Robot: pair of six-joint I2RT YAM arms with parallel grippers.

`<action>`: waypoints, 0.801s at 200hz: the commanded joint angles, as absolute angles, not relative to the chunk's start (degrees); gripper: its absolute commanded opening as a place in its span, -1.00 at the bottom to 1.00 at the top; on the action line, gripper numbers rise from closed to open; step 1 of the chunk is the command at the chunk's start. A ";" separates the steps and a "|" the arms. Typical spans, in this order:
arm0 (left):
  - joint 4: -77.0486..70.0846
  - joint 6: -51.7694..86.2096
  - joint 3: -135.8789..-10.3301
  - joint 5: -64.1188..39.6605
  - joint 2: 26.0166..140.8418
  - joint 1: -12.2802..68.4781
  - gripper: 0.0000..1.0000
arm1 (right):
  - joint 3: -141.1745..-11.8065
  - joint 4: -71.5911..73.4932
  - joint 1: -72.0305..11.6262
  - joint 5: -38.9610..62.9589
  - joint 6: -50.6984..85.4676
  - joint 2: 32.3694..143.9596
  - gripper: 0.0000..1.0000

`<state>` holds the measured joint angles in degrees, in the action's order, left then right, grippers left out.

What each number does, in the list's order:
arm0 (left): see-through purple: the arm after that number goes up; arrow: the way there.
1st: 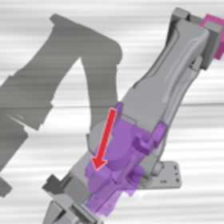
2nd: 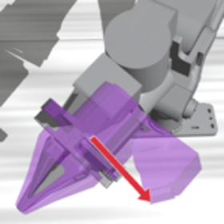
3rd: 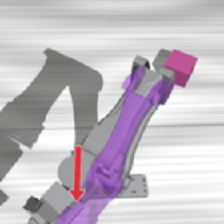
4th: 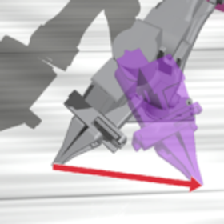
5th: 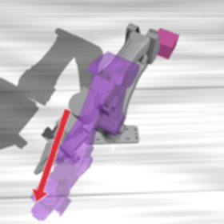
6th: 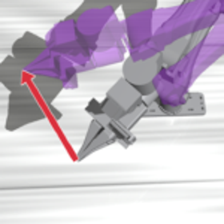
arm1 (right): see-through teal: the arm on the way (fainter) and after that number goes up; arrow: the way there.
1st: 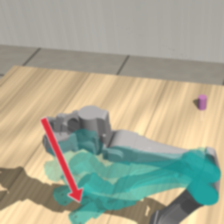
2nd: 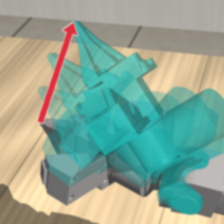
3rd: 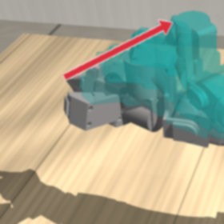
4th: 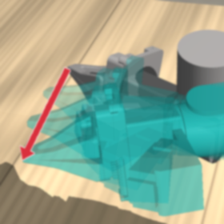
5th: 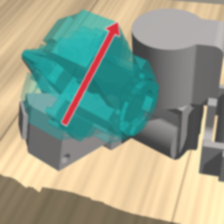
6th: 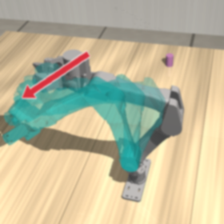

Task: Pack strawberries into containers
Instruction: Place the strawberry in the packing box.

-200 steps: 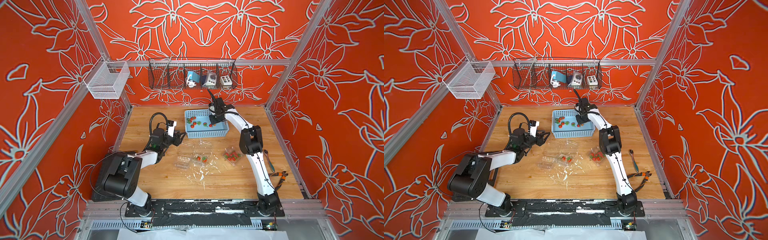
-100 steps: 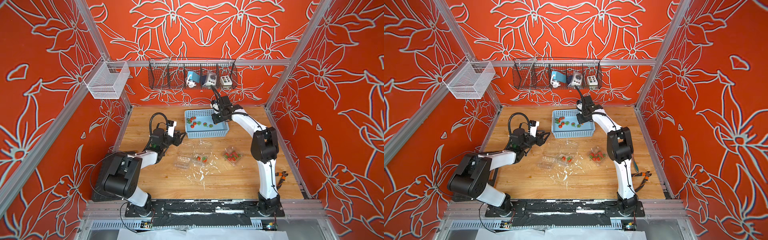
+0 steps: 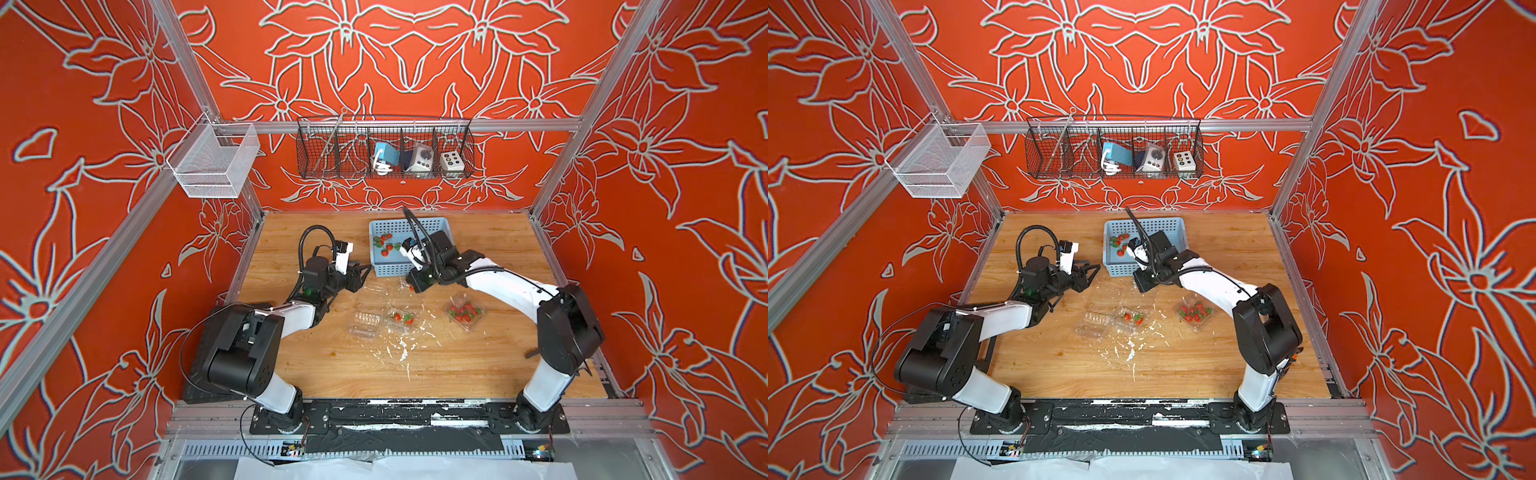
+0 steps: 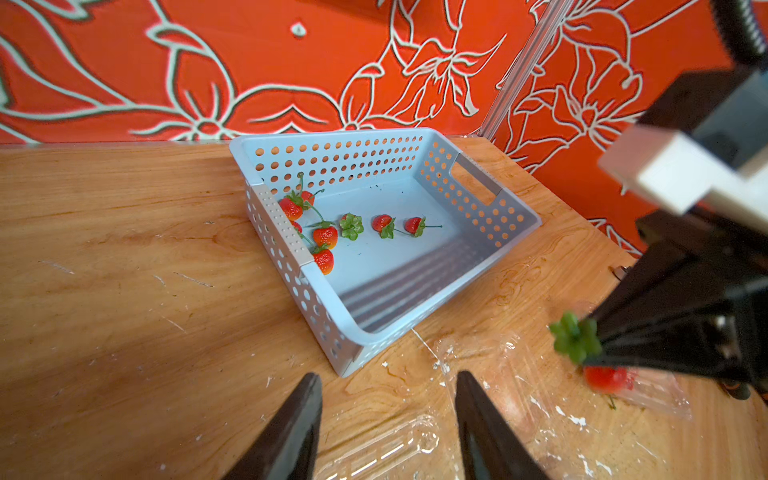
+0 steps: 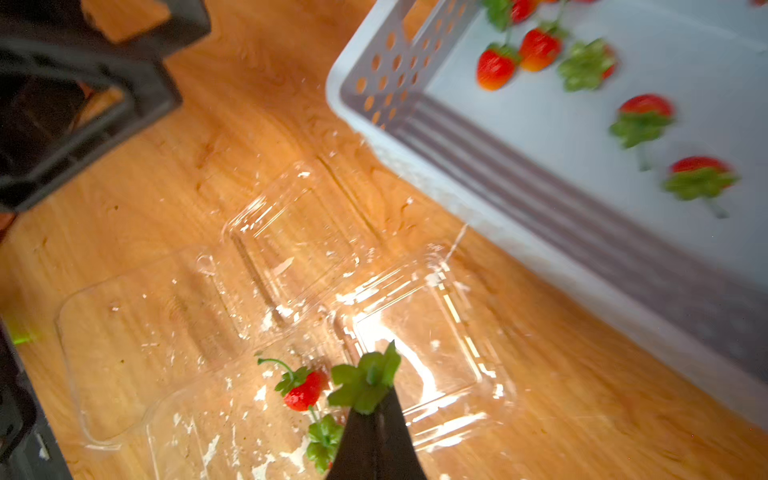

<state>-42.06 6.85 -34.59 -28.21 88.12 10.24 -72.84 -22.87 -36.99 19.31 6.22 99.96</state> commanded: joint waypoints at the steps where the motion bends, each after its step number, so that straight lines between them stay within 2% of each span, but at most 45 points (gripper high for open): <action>1: -43.02 6.76 -33.93 -28.78 86.58 10.20 0.03 | -70.31 -20.36 -38.67 20.77 8.02 99.55 -1.00; 76: -43.51 7.03 -33.75 -29.18 86.58 10.20 0.03 | -67.02 -21.96 -45.15 18.20 8.00 101.19 -1.00; 108: -43.56 7.12 -33.57 -29.27 86.44 10.20 0.03 | -66.44 -22.50 -46.33 17.46 7.76 101.32 -0.69; 134: -43.59 7.12 -33.66 -29.27 86.70 10.20 0.03 | -66.78 -23.51 -46.62 16.24 7.30 100.78 -0.52; 160: -43.51 7.03 -33.75 -29.18 86.73 10.20 0.03 | -67.81 -24.96 -46.50 13.37 6.72 99.70 -0.46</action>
